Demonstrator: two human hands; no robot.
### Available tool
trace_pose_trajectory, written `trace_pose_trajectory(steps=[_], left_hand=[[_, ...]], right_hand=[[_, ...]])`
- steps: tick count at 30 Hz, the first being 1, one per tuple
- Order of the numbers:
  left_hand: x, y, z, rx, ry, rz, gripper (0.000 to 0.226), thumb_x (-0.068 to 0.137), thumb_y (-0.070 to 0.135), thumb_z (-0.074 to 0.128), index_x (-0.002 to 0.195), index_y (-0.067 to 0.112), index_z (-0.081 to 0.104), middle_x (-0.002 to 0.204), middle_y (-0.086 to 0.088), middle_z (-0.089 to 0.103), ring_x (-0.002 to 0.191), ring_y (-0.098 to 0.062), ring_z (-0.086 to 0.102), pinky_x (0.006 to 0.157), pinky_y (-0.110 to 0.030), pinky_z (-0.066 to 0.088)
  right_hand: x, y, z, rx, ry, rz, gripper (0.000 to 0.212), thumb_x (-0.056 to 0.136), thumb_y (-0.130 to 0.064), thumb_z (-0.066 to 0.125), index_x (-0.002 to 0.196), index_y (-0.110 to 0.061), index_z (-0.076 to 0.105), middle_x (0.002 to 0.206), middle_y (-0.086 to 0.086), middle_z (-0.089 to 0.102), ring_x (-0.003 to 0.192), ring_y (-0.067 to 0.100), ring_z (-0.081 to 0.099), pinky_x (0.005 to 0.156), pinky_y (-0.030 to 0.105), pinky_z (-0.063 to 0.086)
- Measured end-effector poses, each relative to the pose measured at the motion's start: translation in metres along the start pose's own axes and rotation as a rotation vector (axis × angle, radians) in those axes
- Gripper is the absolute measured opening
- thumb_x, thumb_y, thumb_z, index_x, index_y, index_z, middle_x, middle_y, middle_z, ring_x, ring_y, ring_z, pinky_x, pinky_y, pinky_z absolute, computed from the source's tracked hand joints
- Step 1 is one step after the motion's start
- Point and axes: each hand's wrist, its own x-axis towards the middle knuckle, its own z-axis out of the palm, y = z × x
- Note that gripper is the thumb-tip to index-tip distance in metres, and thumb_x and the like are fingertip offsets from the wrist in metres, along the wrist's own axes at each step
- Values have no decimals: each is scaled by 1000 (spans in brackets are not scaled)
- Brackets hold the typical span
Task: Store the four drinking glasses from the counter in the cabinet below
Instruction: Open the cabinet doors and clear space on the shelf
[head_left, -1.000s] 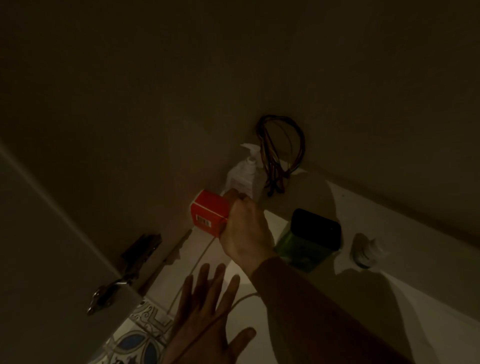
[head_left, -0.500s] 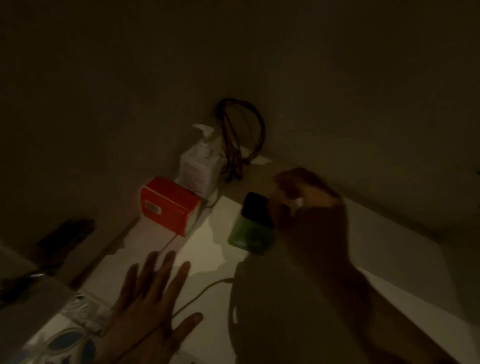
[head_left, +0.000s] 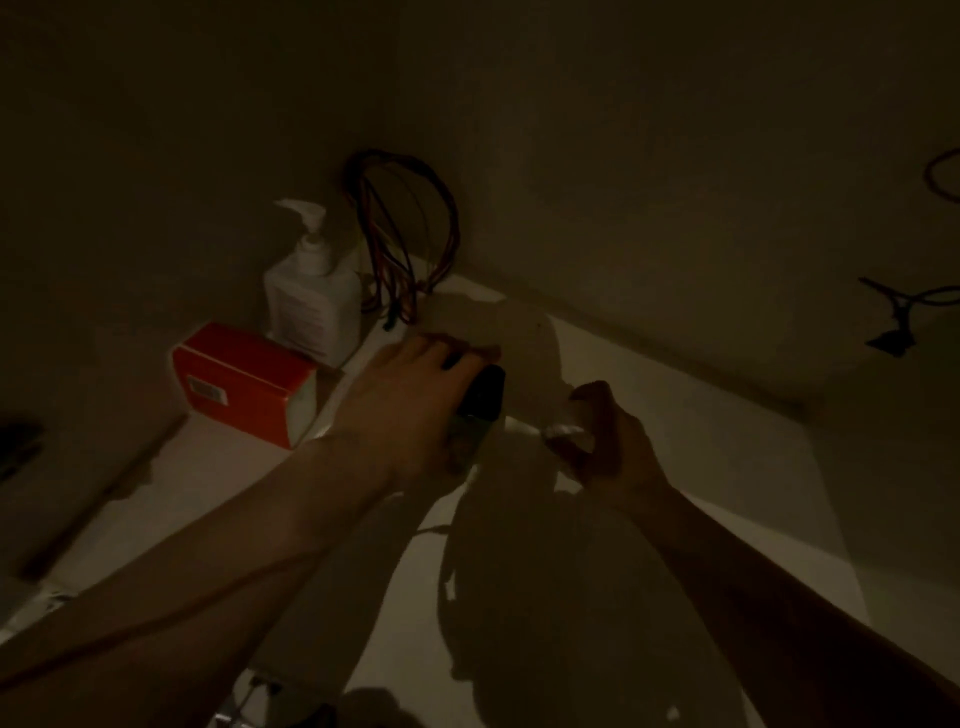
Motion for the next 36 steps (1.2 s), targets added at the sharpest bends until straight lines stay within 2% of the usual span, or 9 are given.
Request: trace_pose_trajectory(steps=[2,6,8,13,19,23,29,33,36], left_hand=[[-3,1,-1,-14,19,16,84,76,38,75,147,31,31,145,-1,40,127,-24,35,95,-39,41],[-31,3,-10,15,69,51,69,83,33,67,143,31,33,136,1,43,118,-23,35,86,-38,36],[-59,0,-20,-48,93,96,65,83,34,70,141,29,41,131,1,48,114,-22,41,85,-40,40],[-122,-38,-53,-12,-37,96,82,70,33,82,139,41,37,135,13,47,118,-12,43,92,-35,42],[-152,-74,-75,65,-139,4,74,71,28,82,133,43,44,131,15,51,118,-13,48,88,-32,44],[-168,-86,-80,151,-160,-88,83,66,37,84,134,48,37,133,17,52,118,-13,53,89,-39,51],[-185,-92,-90,197,-67,-152,77,58,30,90,126,27,54,107,0,71,85,-19,70,63,-31,54],[-187,-85,-92,48,-24,-180,62,82,23,73,139,28,49,129,-3,62,110,-25,63,85,-41,54],[-186,-87,-92,1,-13,-197,54,100,32,45,151,39,26,153,10,35,135,-11,37,107,-29,34]], right_hand=[[-4,-2,2,-32,31,-56,26,94,-6,67,116,5,59,94,20,63,82,36,66,65,12,40],[-24,-17,6,42,53,-80,32,87,-8,75,116,-9,62,102,8,68,89,17,67,76,26,51],[-28,-32,8,40,50,-117,32,85,-14,79,112,-13,62,100,7,69,79,1,65,65,10,44],[-28,-78,24,49,-35,-276,42,75,-24,87,113,-15,73,110,1,63,94,13,57,71,-4,36],[-30,-158,54,31,-183,-523,46,63,-39,88,103,-26,69,94,-12,66,84,7,65,68,19,50],[-31,-200,79,-20,-215,-540,54,62,-33,91,106,-39,61,103,-17,58,99,10,59,86,34,52],[-26,-247,102,-82,-211,-652,34,75,-13,82,106,-16,68,115,6,64,104,26,63,90,35,52],[-20,-264,121,-142,-258,-715,31,86,-1,68,114,-14,66,116,9,64,104,25,63,90,41,55],[-15,-268,128,-140,-306,-795,31,91,-1,64,121,-9,66,125,12,62,111,27,61,94,40,52]])
